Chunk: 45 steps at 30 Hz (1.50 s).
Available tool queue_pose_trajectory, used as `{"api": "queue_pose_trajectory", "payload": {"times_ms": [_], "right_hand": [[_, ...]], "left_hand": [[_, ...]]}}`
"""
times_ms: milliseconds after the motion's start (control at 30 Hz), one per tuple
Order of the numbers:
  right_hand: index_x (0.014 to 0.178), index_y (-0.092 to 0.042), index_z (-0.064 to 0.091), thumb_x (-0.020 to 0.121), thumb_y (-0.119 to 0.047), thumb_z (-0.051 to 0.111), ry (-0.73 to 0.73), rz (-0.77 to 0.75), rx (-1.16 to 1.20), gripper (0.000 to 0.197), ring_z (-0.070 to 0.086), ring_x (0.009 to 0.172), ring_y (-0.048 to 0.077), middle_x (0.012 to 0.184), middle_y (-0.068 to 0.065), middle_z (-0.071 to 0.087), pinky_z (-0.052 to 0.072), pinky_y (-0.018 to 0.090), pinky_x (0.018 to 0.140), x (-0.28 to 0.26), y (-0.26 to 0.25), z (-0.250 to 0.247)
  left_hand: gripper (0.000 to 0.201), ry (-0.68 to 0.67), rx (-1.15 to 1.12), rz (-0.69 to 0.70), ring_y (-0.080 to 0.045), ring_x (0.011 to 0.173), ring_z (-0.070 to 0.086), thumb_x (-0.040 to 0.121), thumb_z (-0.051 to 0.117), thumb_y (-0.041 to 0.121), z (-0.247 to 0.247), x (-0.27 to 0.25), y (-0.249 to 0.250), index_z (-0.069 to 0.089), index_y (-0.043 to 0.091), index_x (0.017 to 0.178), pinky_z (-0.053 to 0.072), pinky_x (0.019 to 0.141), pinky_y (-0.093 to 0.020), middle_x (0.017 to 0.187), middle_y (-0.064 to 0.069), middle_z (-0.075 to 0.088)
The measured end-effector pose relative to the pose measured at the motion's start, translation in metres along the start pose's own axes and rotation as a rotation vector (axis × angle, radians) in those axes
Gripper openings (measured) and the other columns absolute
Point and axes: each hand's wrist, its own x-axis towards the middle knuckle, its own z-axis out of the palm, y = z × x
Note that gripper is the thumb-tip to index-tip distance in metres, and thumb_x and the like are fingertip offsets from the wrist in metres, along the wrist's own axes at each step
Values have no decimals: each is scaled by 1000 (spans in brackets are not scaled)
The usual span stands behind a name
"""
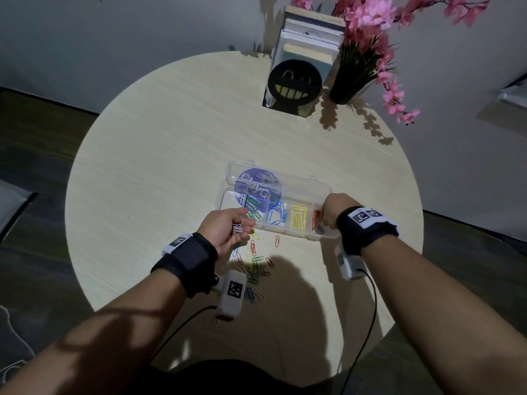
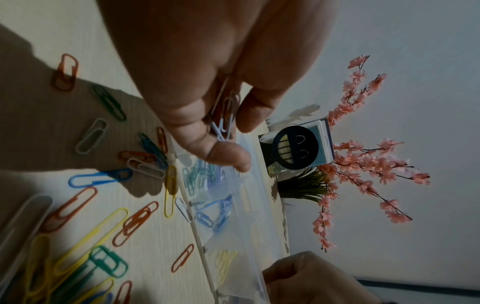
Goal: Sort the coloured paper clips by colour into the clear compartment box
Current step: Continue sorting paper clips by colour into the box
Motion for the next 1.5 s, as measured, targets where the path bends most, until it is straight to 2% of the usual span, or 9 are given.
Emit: {"api": "queue_pose_trajectory", "payload": {"times_ms": [67,267,400,700,1000,1133,1267,1400,1500], "right_hand": [[71,-9,58,75,-9,62,78,-66,-136,6,60,67,27,80,10,65,44,28,58,-4,-5,2],[103,-11,66,89,-7,50,61,-155,-460,22,64,102,27,112,6,66,46,33,75,-4,-20,16],[105,-13,66,90,-8,49,69,-171,-506,23,63,105,26,114,5,66,46,33,80,-3,-22,16],[95,-17,65,89,-10,49,106,-137,-508,19,65,99,22,106,1,69,41,31,73,2,-18,22],[98,-16,66,87,-12,53,63,-151,-466,17,65,101,24,107,2,68,43,32,75,1,-20,18],[87,-15,63,87,-20,55,40,-102,-337,10,66,90,26,95,3,67,44,30,67,-6,-16,10],[80,-13,59,84,-29,58,83,-71,-127,16,62,79,28,86,9,64,44,27,64,-19,-2,-13],[60,-16,56,79,-10,61,32,-202,475,21,60,56,22,63,7,64,42,22,51,-36,-21,-15],[61,-14,56,76,2,59,-10,-246,804,22,52,38,12,53,8,57,38,15,40,-44,-42,-5]], "left_hand": [[26,0,1,1,-18,58,49,95,39,1,1,-1,0,54,-1,117,47,44,-20,84,-20,61],[27,10,31,3,-17,56,48,94,36,-2,0,-1,0,54,2,114,44,43,-18,81,-18,61],[31,27,58,-4,-17,54,49,91,36,-4,-2,3,-1,56,0,115,44,45,-20,81,-18,64],[29,46,51,-7,-13,45,49,91,38,-4,0,8,-1,57,1,112,40,45,-19,77,-16,63],[26,32,33,-5,-17,52,47,93,37,-2,-1,9,2,56,1,110,40,45,-20,80,-20,63],[29,39,45,-11,-17,52,48,91,38,-4,-1,10,3,57,-2,114,41,45,-21,81,-20,63],[32,19,48,-22,-17,52,49,89,35,-6,-2,9,3,56,-3,113,43,45,-21,81,-19,62],[25,-35,8,-26,-18,56,51,92,39,0,-4,5,5,57,-4,109,46,48,-22,83,-18,62],[20,-67,-46,-13,-20,61,54,94,42,3,-7,1,8,61,-4,100,49,51,-22,80,-16,62]]}}
